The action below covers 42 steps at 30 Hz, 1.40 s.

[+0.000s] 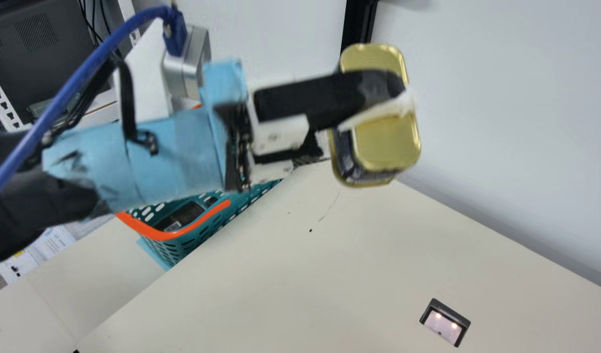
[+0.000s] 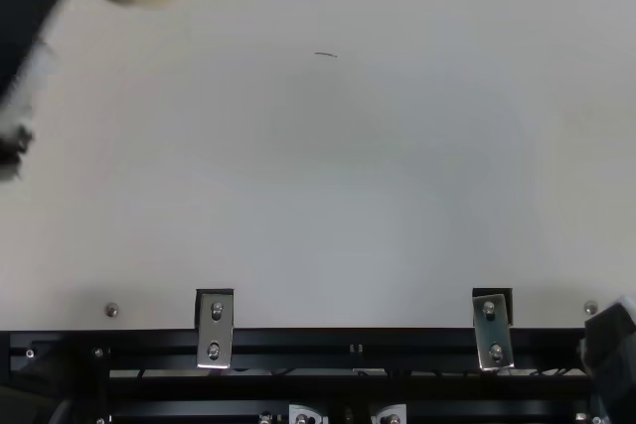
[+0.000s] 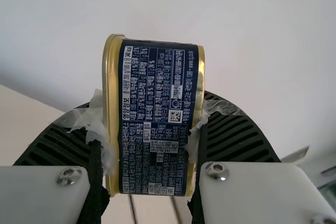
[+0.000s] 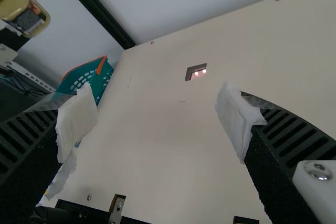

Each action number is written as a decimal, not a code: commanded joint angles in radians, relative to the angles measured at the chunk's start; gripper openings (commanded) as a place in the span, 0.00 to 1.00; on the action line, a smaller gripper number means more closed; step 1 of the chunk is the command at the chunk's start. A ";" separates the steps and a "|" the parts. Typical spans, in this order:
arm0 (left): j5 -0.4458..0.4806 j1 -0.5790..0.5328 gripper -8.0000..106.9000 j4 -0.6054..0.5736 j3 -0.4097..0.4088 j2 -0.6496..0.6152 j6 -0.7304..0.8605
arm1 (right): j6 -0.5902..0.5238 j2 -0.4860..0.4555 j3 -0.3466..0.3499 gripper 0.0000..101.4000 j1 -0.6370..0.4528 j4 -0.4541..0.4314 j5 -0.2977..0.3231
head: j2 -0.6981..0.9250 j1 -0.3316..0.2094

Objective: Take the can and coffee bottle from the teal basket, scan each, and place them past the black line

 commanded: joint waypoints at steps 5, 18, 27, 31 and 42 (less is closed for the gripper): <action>0.013 0.000 0.16 -0.031 0.050 0.004 0.157 | 0.000 0.000 0.000 1.00 0.000 0.000 0.000 | 0.015 -0.029; -0.042 -0.138 0.16 0.030 0.012 0.003 0.126 | 0.000 0.000 0.000 1.00 0.000 0.000 0.000 | 0.015 -0.029; -0.192 -0.259 0.16 -0.044 -0.048 -0.080 0.304 | 0.000 0.000 0.000 1.00 0.000 0.000 0.000 | 0.015 -0.029; -0.200 -0.270 0.16 -0.047 -0.038 -0.100 0.323 | 0.000 0.000 0.000 1.00 0.000 0.000 0.000 | 0.015 -0.029; -0.203 -0.271 0.16 -0.047 -0.028 -0.111 0.355 | 0.000 0.000 0.000 1.00 0.000 0.000 0.000 | 0.015 -0.029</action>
